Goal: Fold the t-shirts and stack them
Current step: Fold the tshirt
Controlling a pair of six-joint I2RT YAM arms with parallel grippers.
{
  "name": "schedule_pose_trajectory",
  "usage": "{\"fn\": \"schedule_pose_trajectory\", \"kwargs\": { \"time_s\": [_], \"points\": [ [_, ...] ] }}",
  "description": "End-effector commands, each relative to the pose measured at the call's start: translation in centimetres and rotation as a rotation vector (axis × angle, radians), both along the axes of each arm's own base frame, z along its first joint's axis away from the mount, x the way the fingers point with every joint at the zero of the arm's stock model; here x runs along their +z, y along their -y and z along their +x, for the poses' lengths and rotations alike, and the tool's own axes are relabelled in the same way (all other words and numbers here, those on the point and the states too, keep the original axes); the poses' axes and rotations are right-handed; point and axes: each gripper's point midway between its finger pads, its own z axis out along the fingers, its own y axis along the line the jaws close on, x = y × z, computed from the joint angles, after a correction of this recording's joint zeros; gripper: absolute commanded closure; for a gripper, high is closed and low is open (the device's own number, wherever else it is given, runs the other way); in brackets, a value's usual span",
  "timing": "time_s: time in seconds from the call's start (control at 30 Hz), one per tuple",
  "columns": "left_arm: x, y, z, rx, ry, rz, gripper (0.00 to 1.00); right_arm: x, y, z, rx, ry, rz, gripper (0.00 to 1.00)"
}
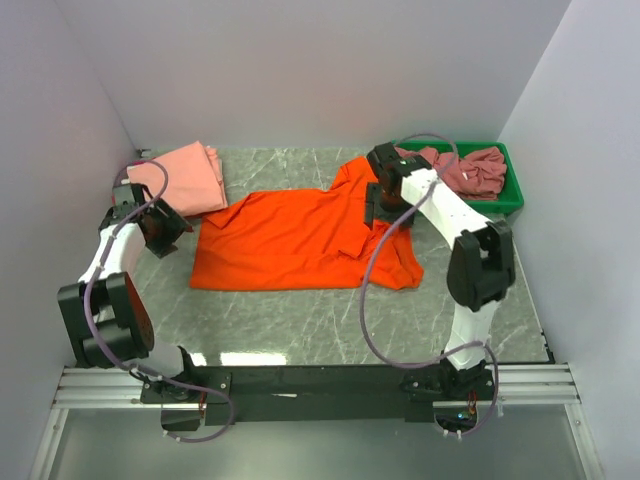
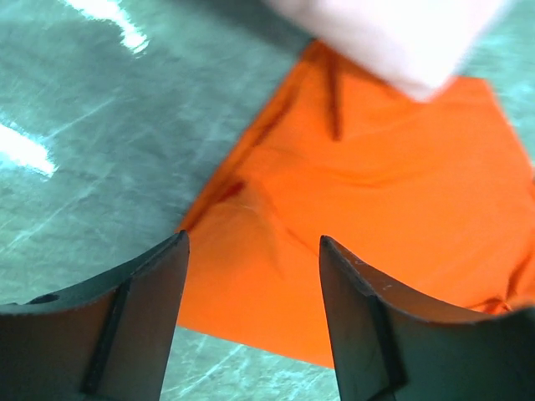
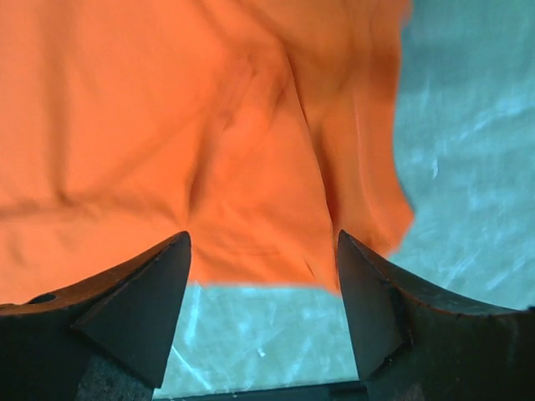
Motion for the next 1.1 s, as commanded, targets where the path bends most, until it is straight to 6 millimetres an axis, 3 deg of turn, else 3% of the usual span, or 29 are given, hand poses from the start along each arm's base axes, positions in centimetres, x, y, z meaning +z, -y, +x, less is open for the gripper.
{"fn": "schedule_pose_trajectory", "kwargs": {
  "time_s": [0.0,0.17,0.33,0.6,1.07],
  "points": [
    [3.1,1.3,0.3,-0.061,0.109,0.032,0.31,1.3,0.6,-2.8,-0.007,0.043,0.069,0.23],
    [0.9,5.2,-1.6,-0.134,0.092,-0.066,0.31,-1.3,2.5,-7.4,-0.059,-0.002,0.105,0.23],
    [-1.0,7.3,-2.7,-0.163,0.062,-0.135,0.31,-2.7,3.8,-8.9,-0.089,-0.018,0.119,0.23],
    [-3.7,7.9,-3.6,-0.161,0.007,-0.177,0.30,-5.5,5.4,-9.5,-0.120,-0.098,0.128,0.24],
    [-6.3,6.9,-4.4,-0.135,-0.067,-0.143,0.29,-8.7,6.2,-10.9,-0.120,-0.204,0.144,0.53]
  ]
}}
